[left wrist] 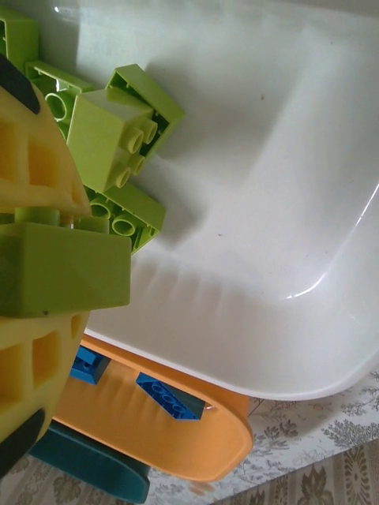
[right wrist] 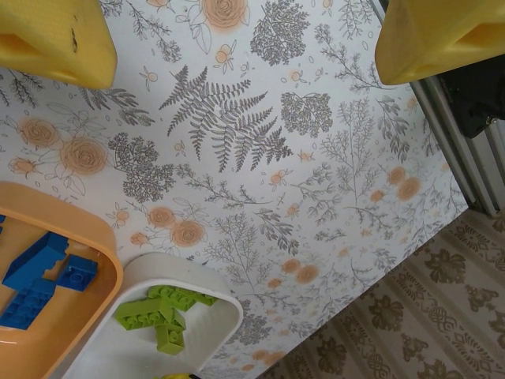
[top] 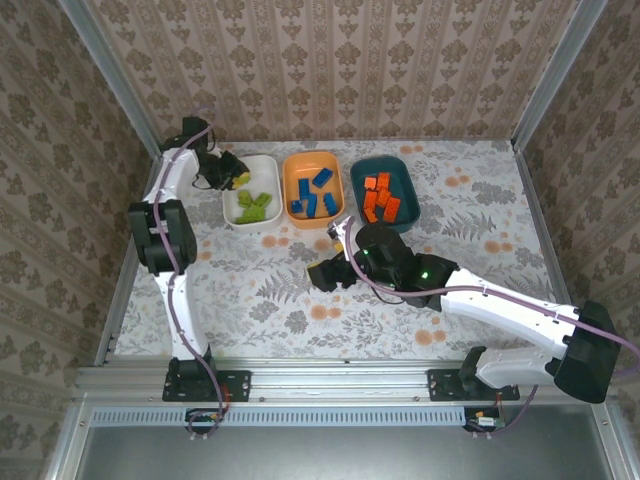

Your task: Sort the legos into containers by color

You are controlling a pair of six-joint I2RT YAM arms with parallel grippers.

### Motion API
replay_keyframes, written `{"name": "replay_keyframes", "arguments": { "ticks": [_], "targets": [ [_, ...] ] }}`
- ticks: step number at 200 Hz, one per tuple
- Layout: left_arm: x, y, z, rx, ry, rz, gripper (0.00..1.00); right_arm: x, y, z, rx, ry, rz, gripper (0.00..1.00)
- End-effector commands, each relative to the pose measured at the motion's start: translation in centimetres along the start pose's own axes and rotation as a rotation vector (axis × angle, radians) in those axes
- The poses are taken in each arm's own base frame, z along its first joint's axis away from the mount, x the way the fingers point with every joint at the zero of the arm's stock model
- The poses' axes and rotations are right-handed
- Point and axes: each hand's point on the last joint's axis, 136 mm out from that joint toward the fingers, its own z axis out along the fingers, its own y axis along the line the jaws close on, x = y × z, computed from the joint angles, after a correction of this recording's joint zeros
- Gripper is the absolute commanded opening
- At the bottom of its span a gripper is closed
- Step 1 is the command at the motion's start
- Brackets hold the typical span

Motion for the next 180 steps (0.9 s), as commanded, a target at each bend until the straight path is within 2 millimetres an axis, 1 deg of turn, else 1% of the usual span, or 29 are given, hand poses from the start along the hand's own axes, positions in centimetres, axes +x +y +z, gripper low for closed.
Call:
{"name": "replay_keyframes", "arguments": {
  "ticks": [1,45,89,143,180],
  "targets": [
    [0.4,0.3,0.5,-0.052,0.021,0.037,0.23,0.3,-0.4,-0.8,0.028,-0.003,0.005,0.86],
    [0.9,0.5,1.3,-0.115,0.040,0.086,0.23,0.4,-0.4,-0.9,0.029,0.000,-0.001,0.87],
    [1.4,0.9,2.6,-0.173,0.070,0.123,0.24,0.6,-0.4,-1.1,0.028,0.008,0.003,0.87],
    [1.1,2.0,3.9,-0.215,0.081,0.136,0.26,0.8,-0.6,-1.6,0.035,0.014,0.005,0.87],
    [0.9,2.2,4.4,-0.226,0.085,0.137,0.29,0.9,-0.9,-2.1,0.052,0.010,0.008,0.87]
  ]
}}
